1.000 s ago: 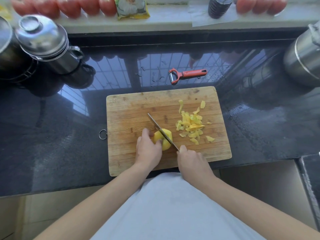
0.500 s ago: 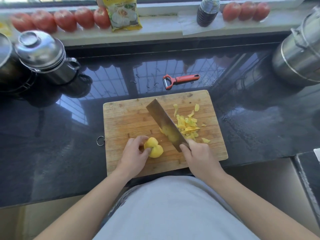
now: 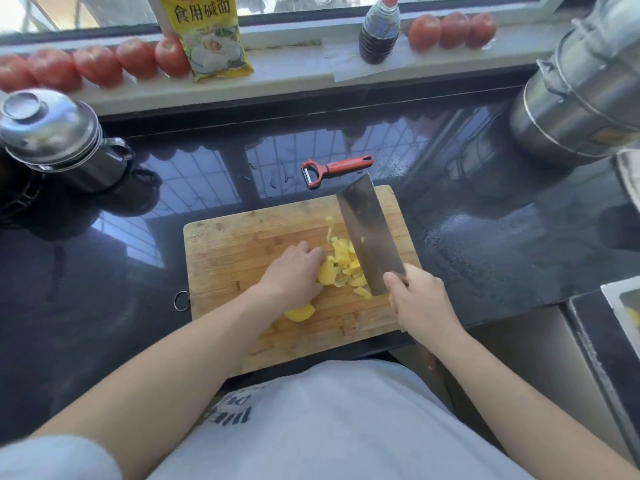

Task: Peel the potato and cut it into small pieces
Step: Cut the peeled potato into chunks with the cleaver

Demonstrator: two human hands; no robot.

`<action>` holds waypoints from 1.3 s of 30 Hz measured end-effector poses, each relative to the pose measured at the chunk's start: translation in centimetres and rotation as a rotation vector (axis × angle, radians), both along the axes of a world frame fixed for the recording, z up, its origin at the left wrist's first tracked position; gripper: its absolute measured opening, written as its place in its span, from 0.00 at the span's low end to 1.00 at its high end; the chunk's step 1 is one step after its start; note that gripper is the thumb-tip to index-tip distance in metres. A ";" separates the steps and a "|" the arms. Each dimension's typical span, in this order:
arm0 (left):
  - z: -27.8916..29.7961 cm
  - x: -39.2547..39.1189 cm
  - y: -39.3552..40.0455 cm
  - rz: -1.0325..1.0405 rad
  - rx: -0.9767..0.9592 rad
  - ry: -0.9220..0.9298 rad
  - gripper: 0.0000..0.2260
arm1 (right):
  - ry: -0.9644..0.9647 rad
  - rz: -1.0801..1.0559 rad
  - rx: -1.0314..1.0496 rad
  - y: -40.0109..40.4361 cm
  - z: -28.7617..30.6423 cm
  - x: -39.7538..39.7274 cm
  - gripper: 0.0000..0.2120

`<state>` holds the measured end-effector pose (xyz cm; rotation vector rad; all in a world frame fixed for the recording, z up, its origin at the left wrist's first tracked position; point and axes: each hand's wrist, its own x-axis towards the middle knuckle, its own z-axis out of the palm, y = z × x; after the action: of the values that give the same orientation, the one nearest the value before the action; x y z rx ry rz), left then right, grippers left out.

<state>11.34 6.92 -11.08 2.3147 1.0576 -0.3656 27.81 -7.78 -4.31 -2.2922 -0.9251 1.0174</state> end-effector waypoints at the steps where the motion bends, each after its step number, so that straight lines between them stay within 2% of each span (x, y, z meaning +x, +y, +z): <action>1: -0.3 0.3 0.1 0.008 0.034 -0.004 0.17 | 0.000 0.001 -0.002 -0.1 0.1 0.1 0.16; 3: -0.6 0.0 0.5 0.049 0.059 -0.025 0.13 | -0.005 0.005 -0.017 -0.3 0.0 0.3 0.17; 8: -0.4 -4.7 5.3 0.343 0.180 -0.051 0.15 | -0.014 0.023 -0.068 -0.3 -0.6 -0.3 0.18; 12: -0.8 -7.3 7.0 0.272 0.187 0.026 0.18 | 0.026 0.057 -0.080 -0.2 -1.1 -0.9 0.16; 15: 0.4 -6.9 5.1 0.288 0.251 -0.119 0.25 | 0.047 0.086 -0.094 -0.1 -1.3 -1.1 0.15; 17: 1.3 -6.5 3.1 0.161 0.152 -0.247 0.24 | 0.043 0.101 -0.097 0.0 -1.3 -1.1 0.14; 20: 1.4 -6.6 0.6 -0.200 -0.043 -0.102 0.25 | 0.024 0.116 -0.104 0.1 -1.2 -1.2 0.14; 22: 0.8 -6.9 -0.2 -0.237 -0.111 -0.017 0.27 | 0.022 0.116 -0.116 0.1 -1.3 -1.4 0.15; 24: 0.5 -7.1 -1.3 -0.083 -0.139 -0.003 0.27 | 0.023 0.119 -0.133 0.1 -1.4 -1.6 0.15; 27: 0.1 -7.0 -3.8 0.298 -0.133 -0.023 0.26 | 0.022 0.144 -0.148 0.1 -1.4 -2.1 0.16; 32: -0.8 -7.0 -7.4 0.833 -0.331 -0.254 0.18 | -0.040 0.233 -0.157 0.0 -1.2 -3.4 0.17; 34: -0.8 -7.3 -7.8 0.984 -0.406 -0.328 0.13 | -0.098 0.307 -0.135 -0.2 -0.9 -3.9 0.16; 39: -0.4 -7.1 -7.9 1.210 -0.570 -0.453 0.06 | -0.258 0.545 -0.111 -1.0 -0.4 -5.2 0.13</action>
<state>4.19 -0.99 -11.52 0.9108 1.5918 0.2998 22.61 -8.74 -4.70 -2.3523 -1.7042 1.0080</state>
